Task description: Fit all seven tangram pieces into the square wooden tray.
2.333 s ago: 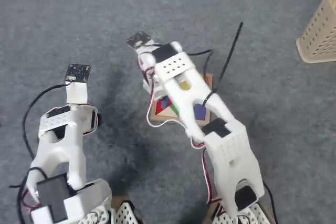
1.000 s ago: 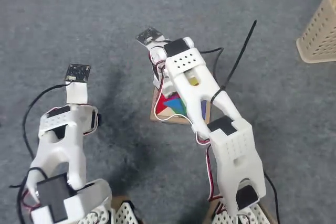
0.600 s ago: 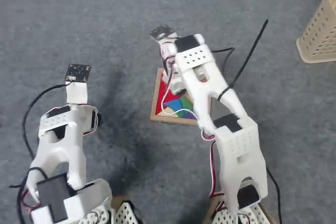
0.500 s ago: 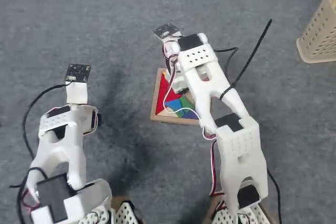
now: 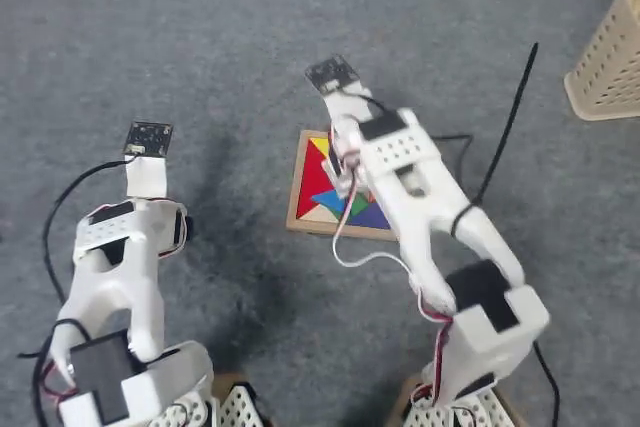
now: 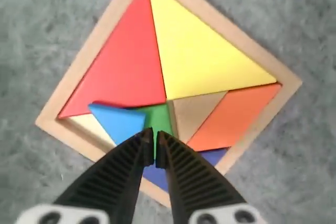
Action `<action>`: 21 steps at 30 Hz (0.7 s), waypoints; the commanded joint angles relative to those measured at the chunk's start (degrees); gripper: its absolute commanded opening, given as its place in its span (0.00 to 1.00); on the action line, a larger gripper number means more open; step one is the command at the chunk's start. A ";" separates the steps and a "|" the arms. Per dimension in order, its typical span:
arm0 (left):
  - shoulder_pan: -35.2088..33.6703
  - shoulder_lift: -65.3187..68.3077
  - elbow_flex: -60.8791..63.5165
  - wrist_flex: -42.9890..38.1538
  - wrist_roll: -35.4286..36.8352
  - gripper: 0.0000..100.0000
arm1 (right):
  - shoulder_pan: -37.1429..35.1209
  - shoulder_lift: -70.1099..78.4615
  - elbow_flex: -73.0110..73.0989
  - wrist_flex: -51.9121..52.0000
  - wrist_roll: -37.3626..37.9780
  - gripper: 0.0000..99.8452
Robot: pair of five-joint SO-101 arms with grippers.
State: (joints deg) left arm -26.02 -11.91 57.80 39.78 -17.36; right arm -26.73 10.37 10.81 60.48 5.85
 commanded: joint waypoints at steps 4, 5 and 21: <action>0.09 -3.08 -0.22 -0.97 -0.53 0.18 | 1.01 0.40 -0.18 -3.47 1.14 0.01; 0.09 -3.08 -0.22 -0.97 -0.53 0.18 | 1.01 1.98 -1.05 -3.21 1.14 0.01; 0.09 -3.08 -0.22 -0.97 -0.53 0.18 | -2.42 7.16 -4.04 -1.01 0.79 0.01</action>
State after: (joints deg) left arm -26.02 -11.91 57.80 39.78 -17.36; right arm -28.04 18.37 9.58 58.37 5.85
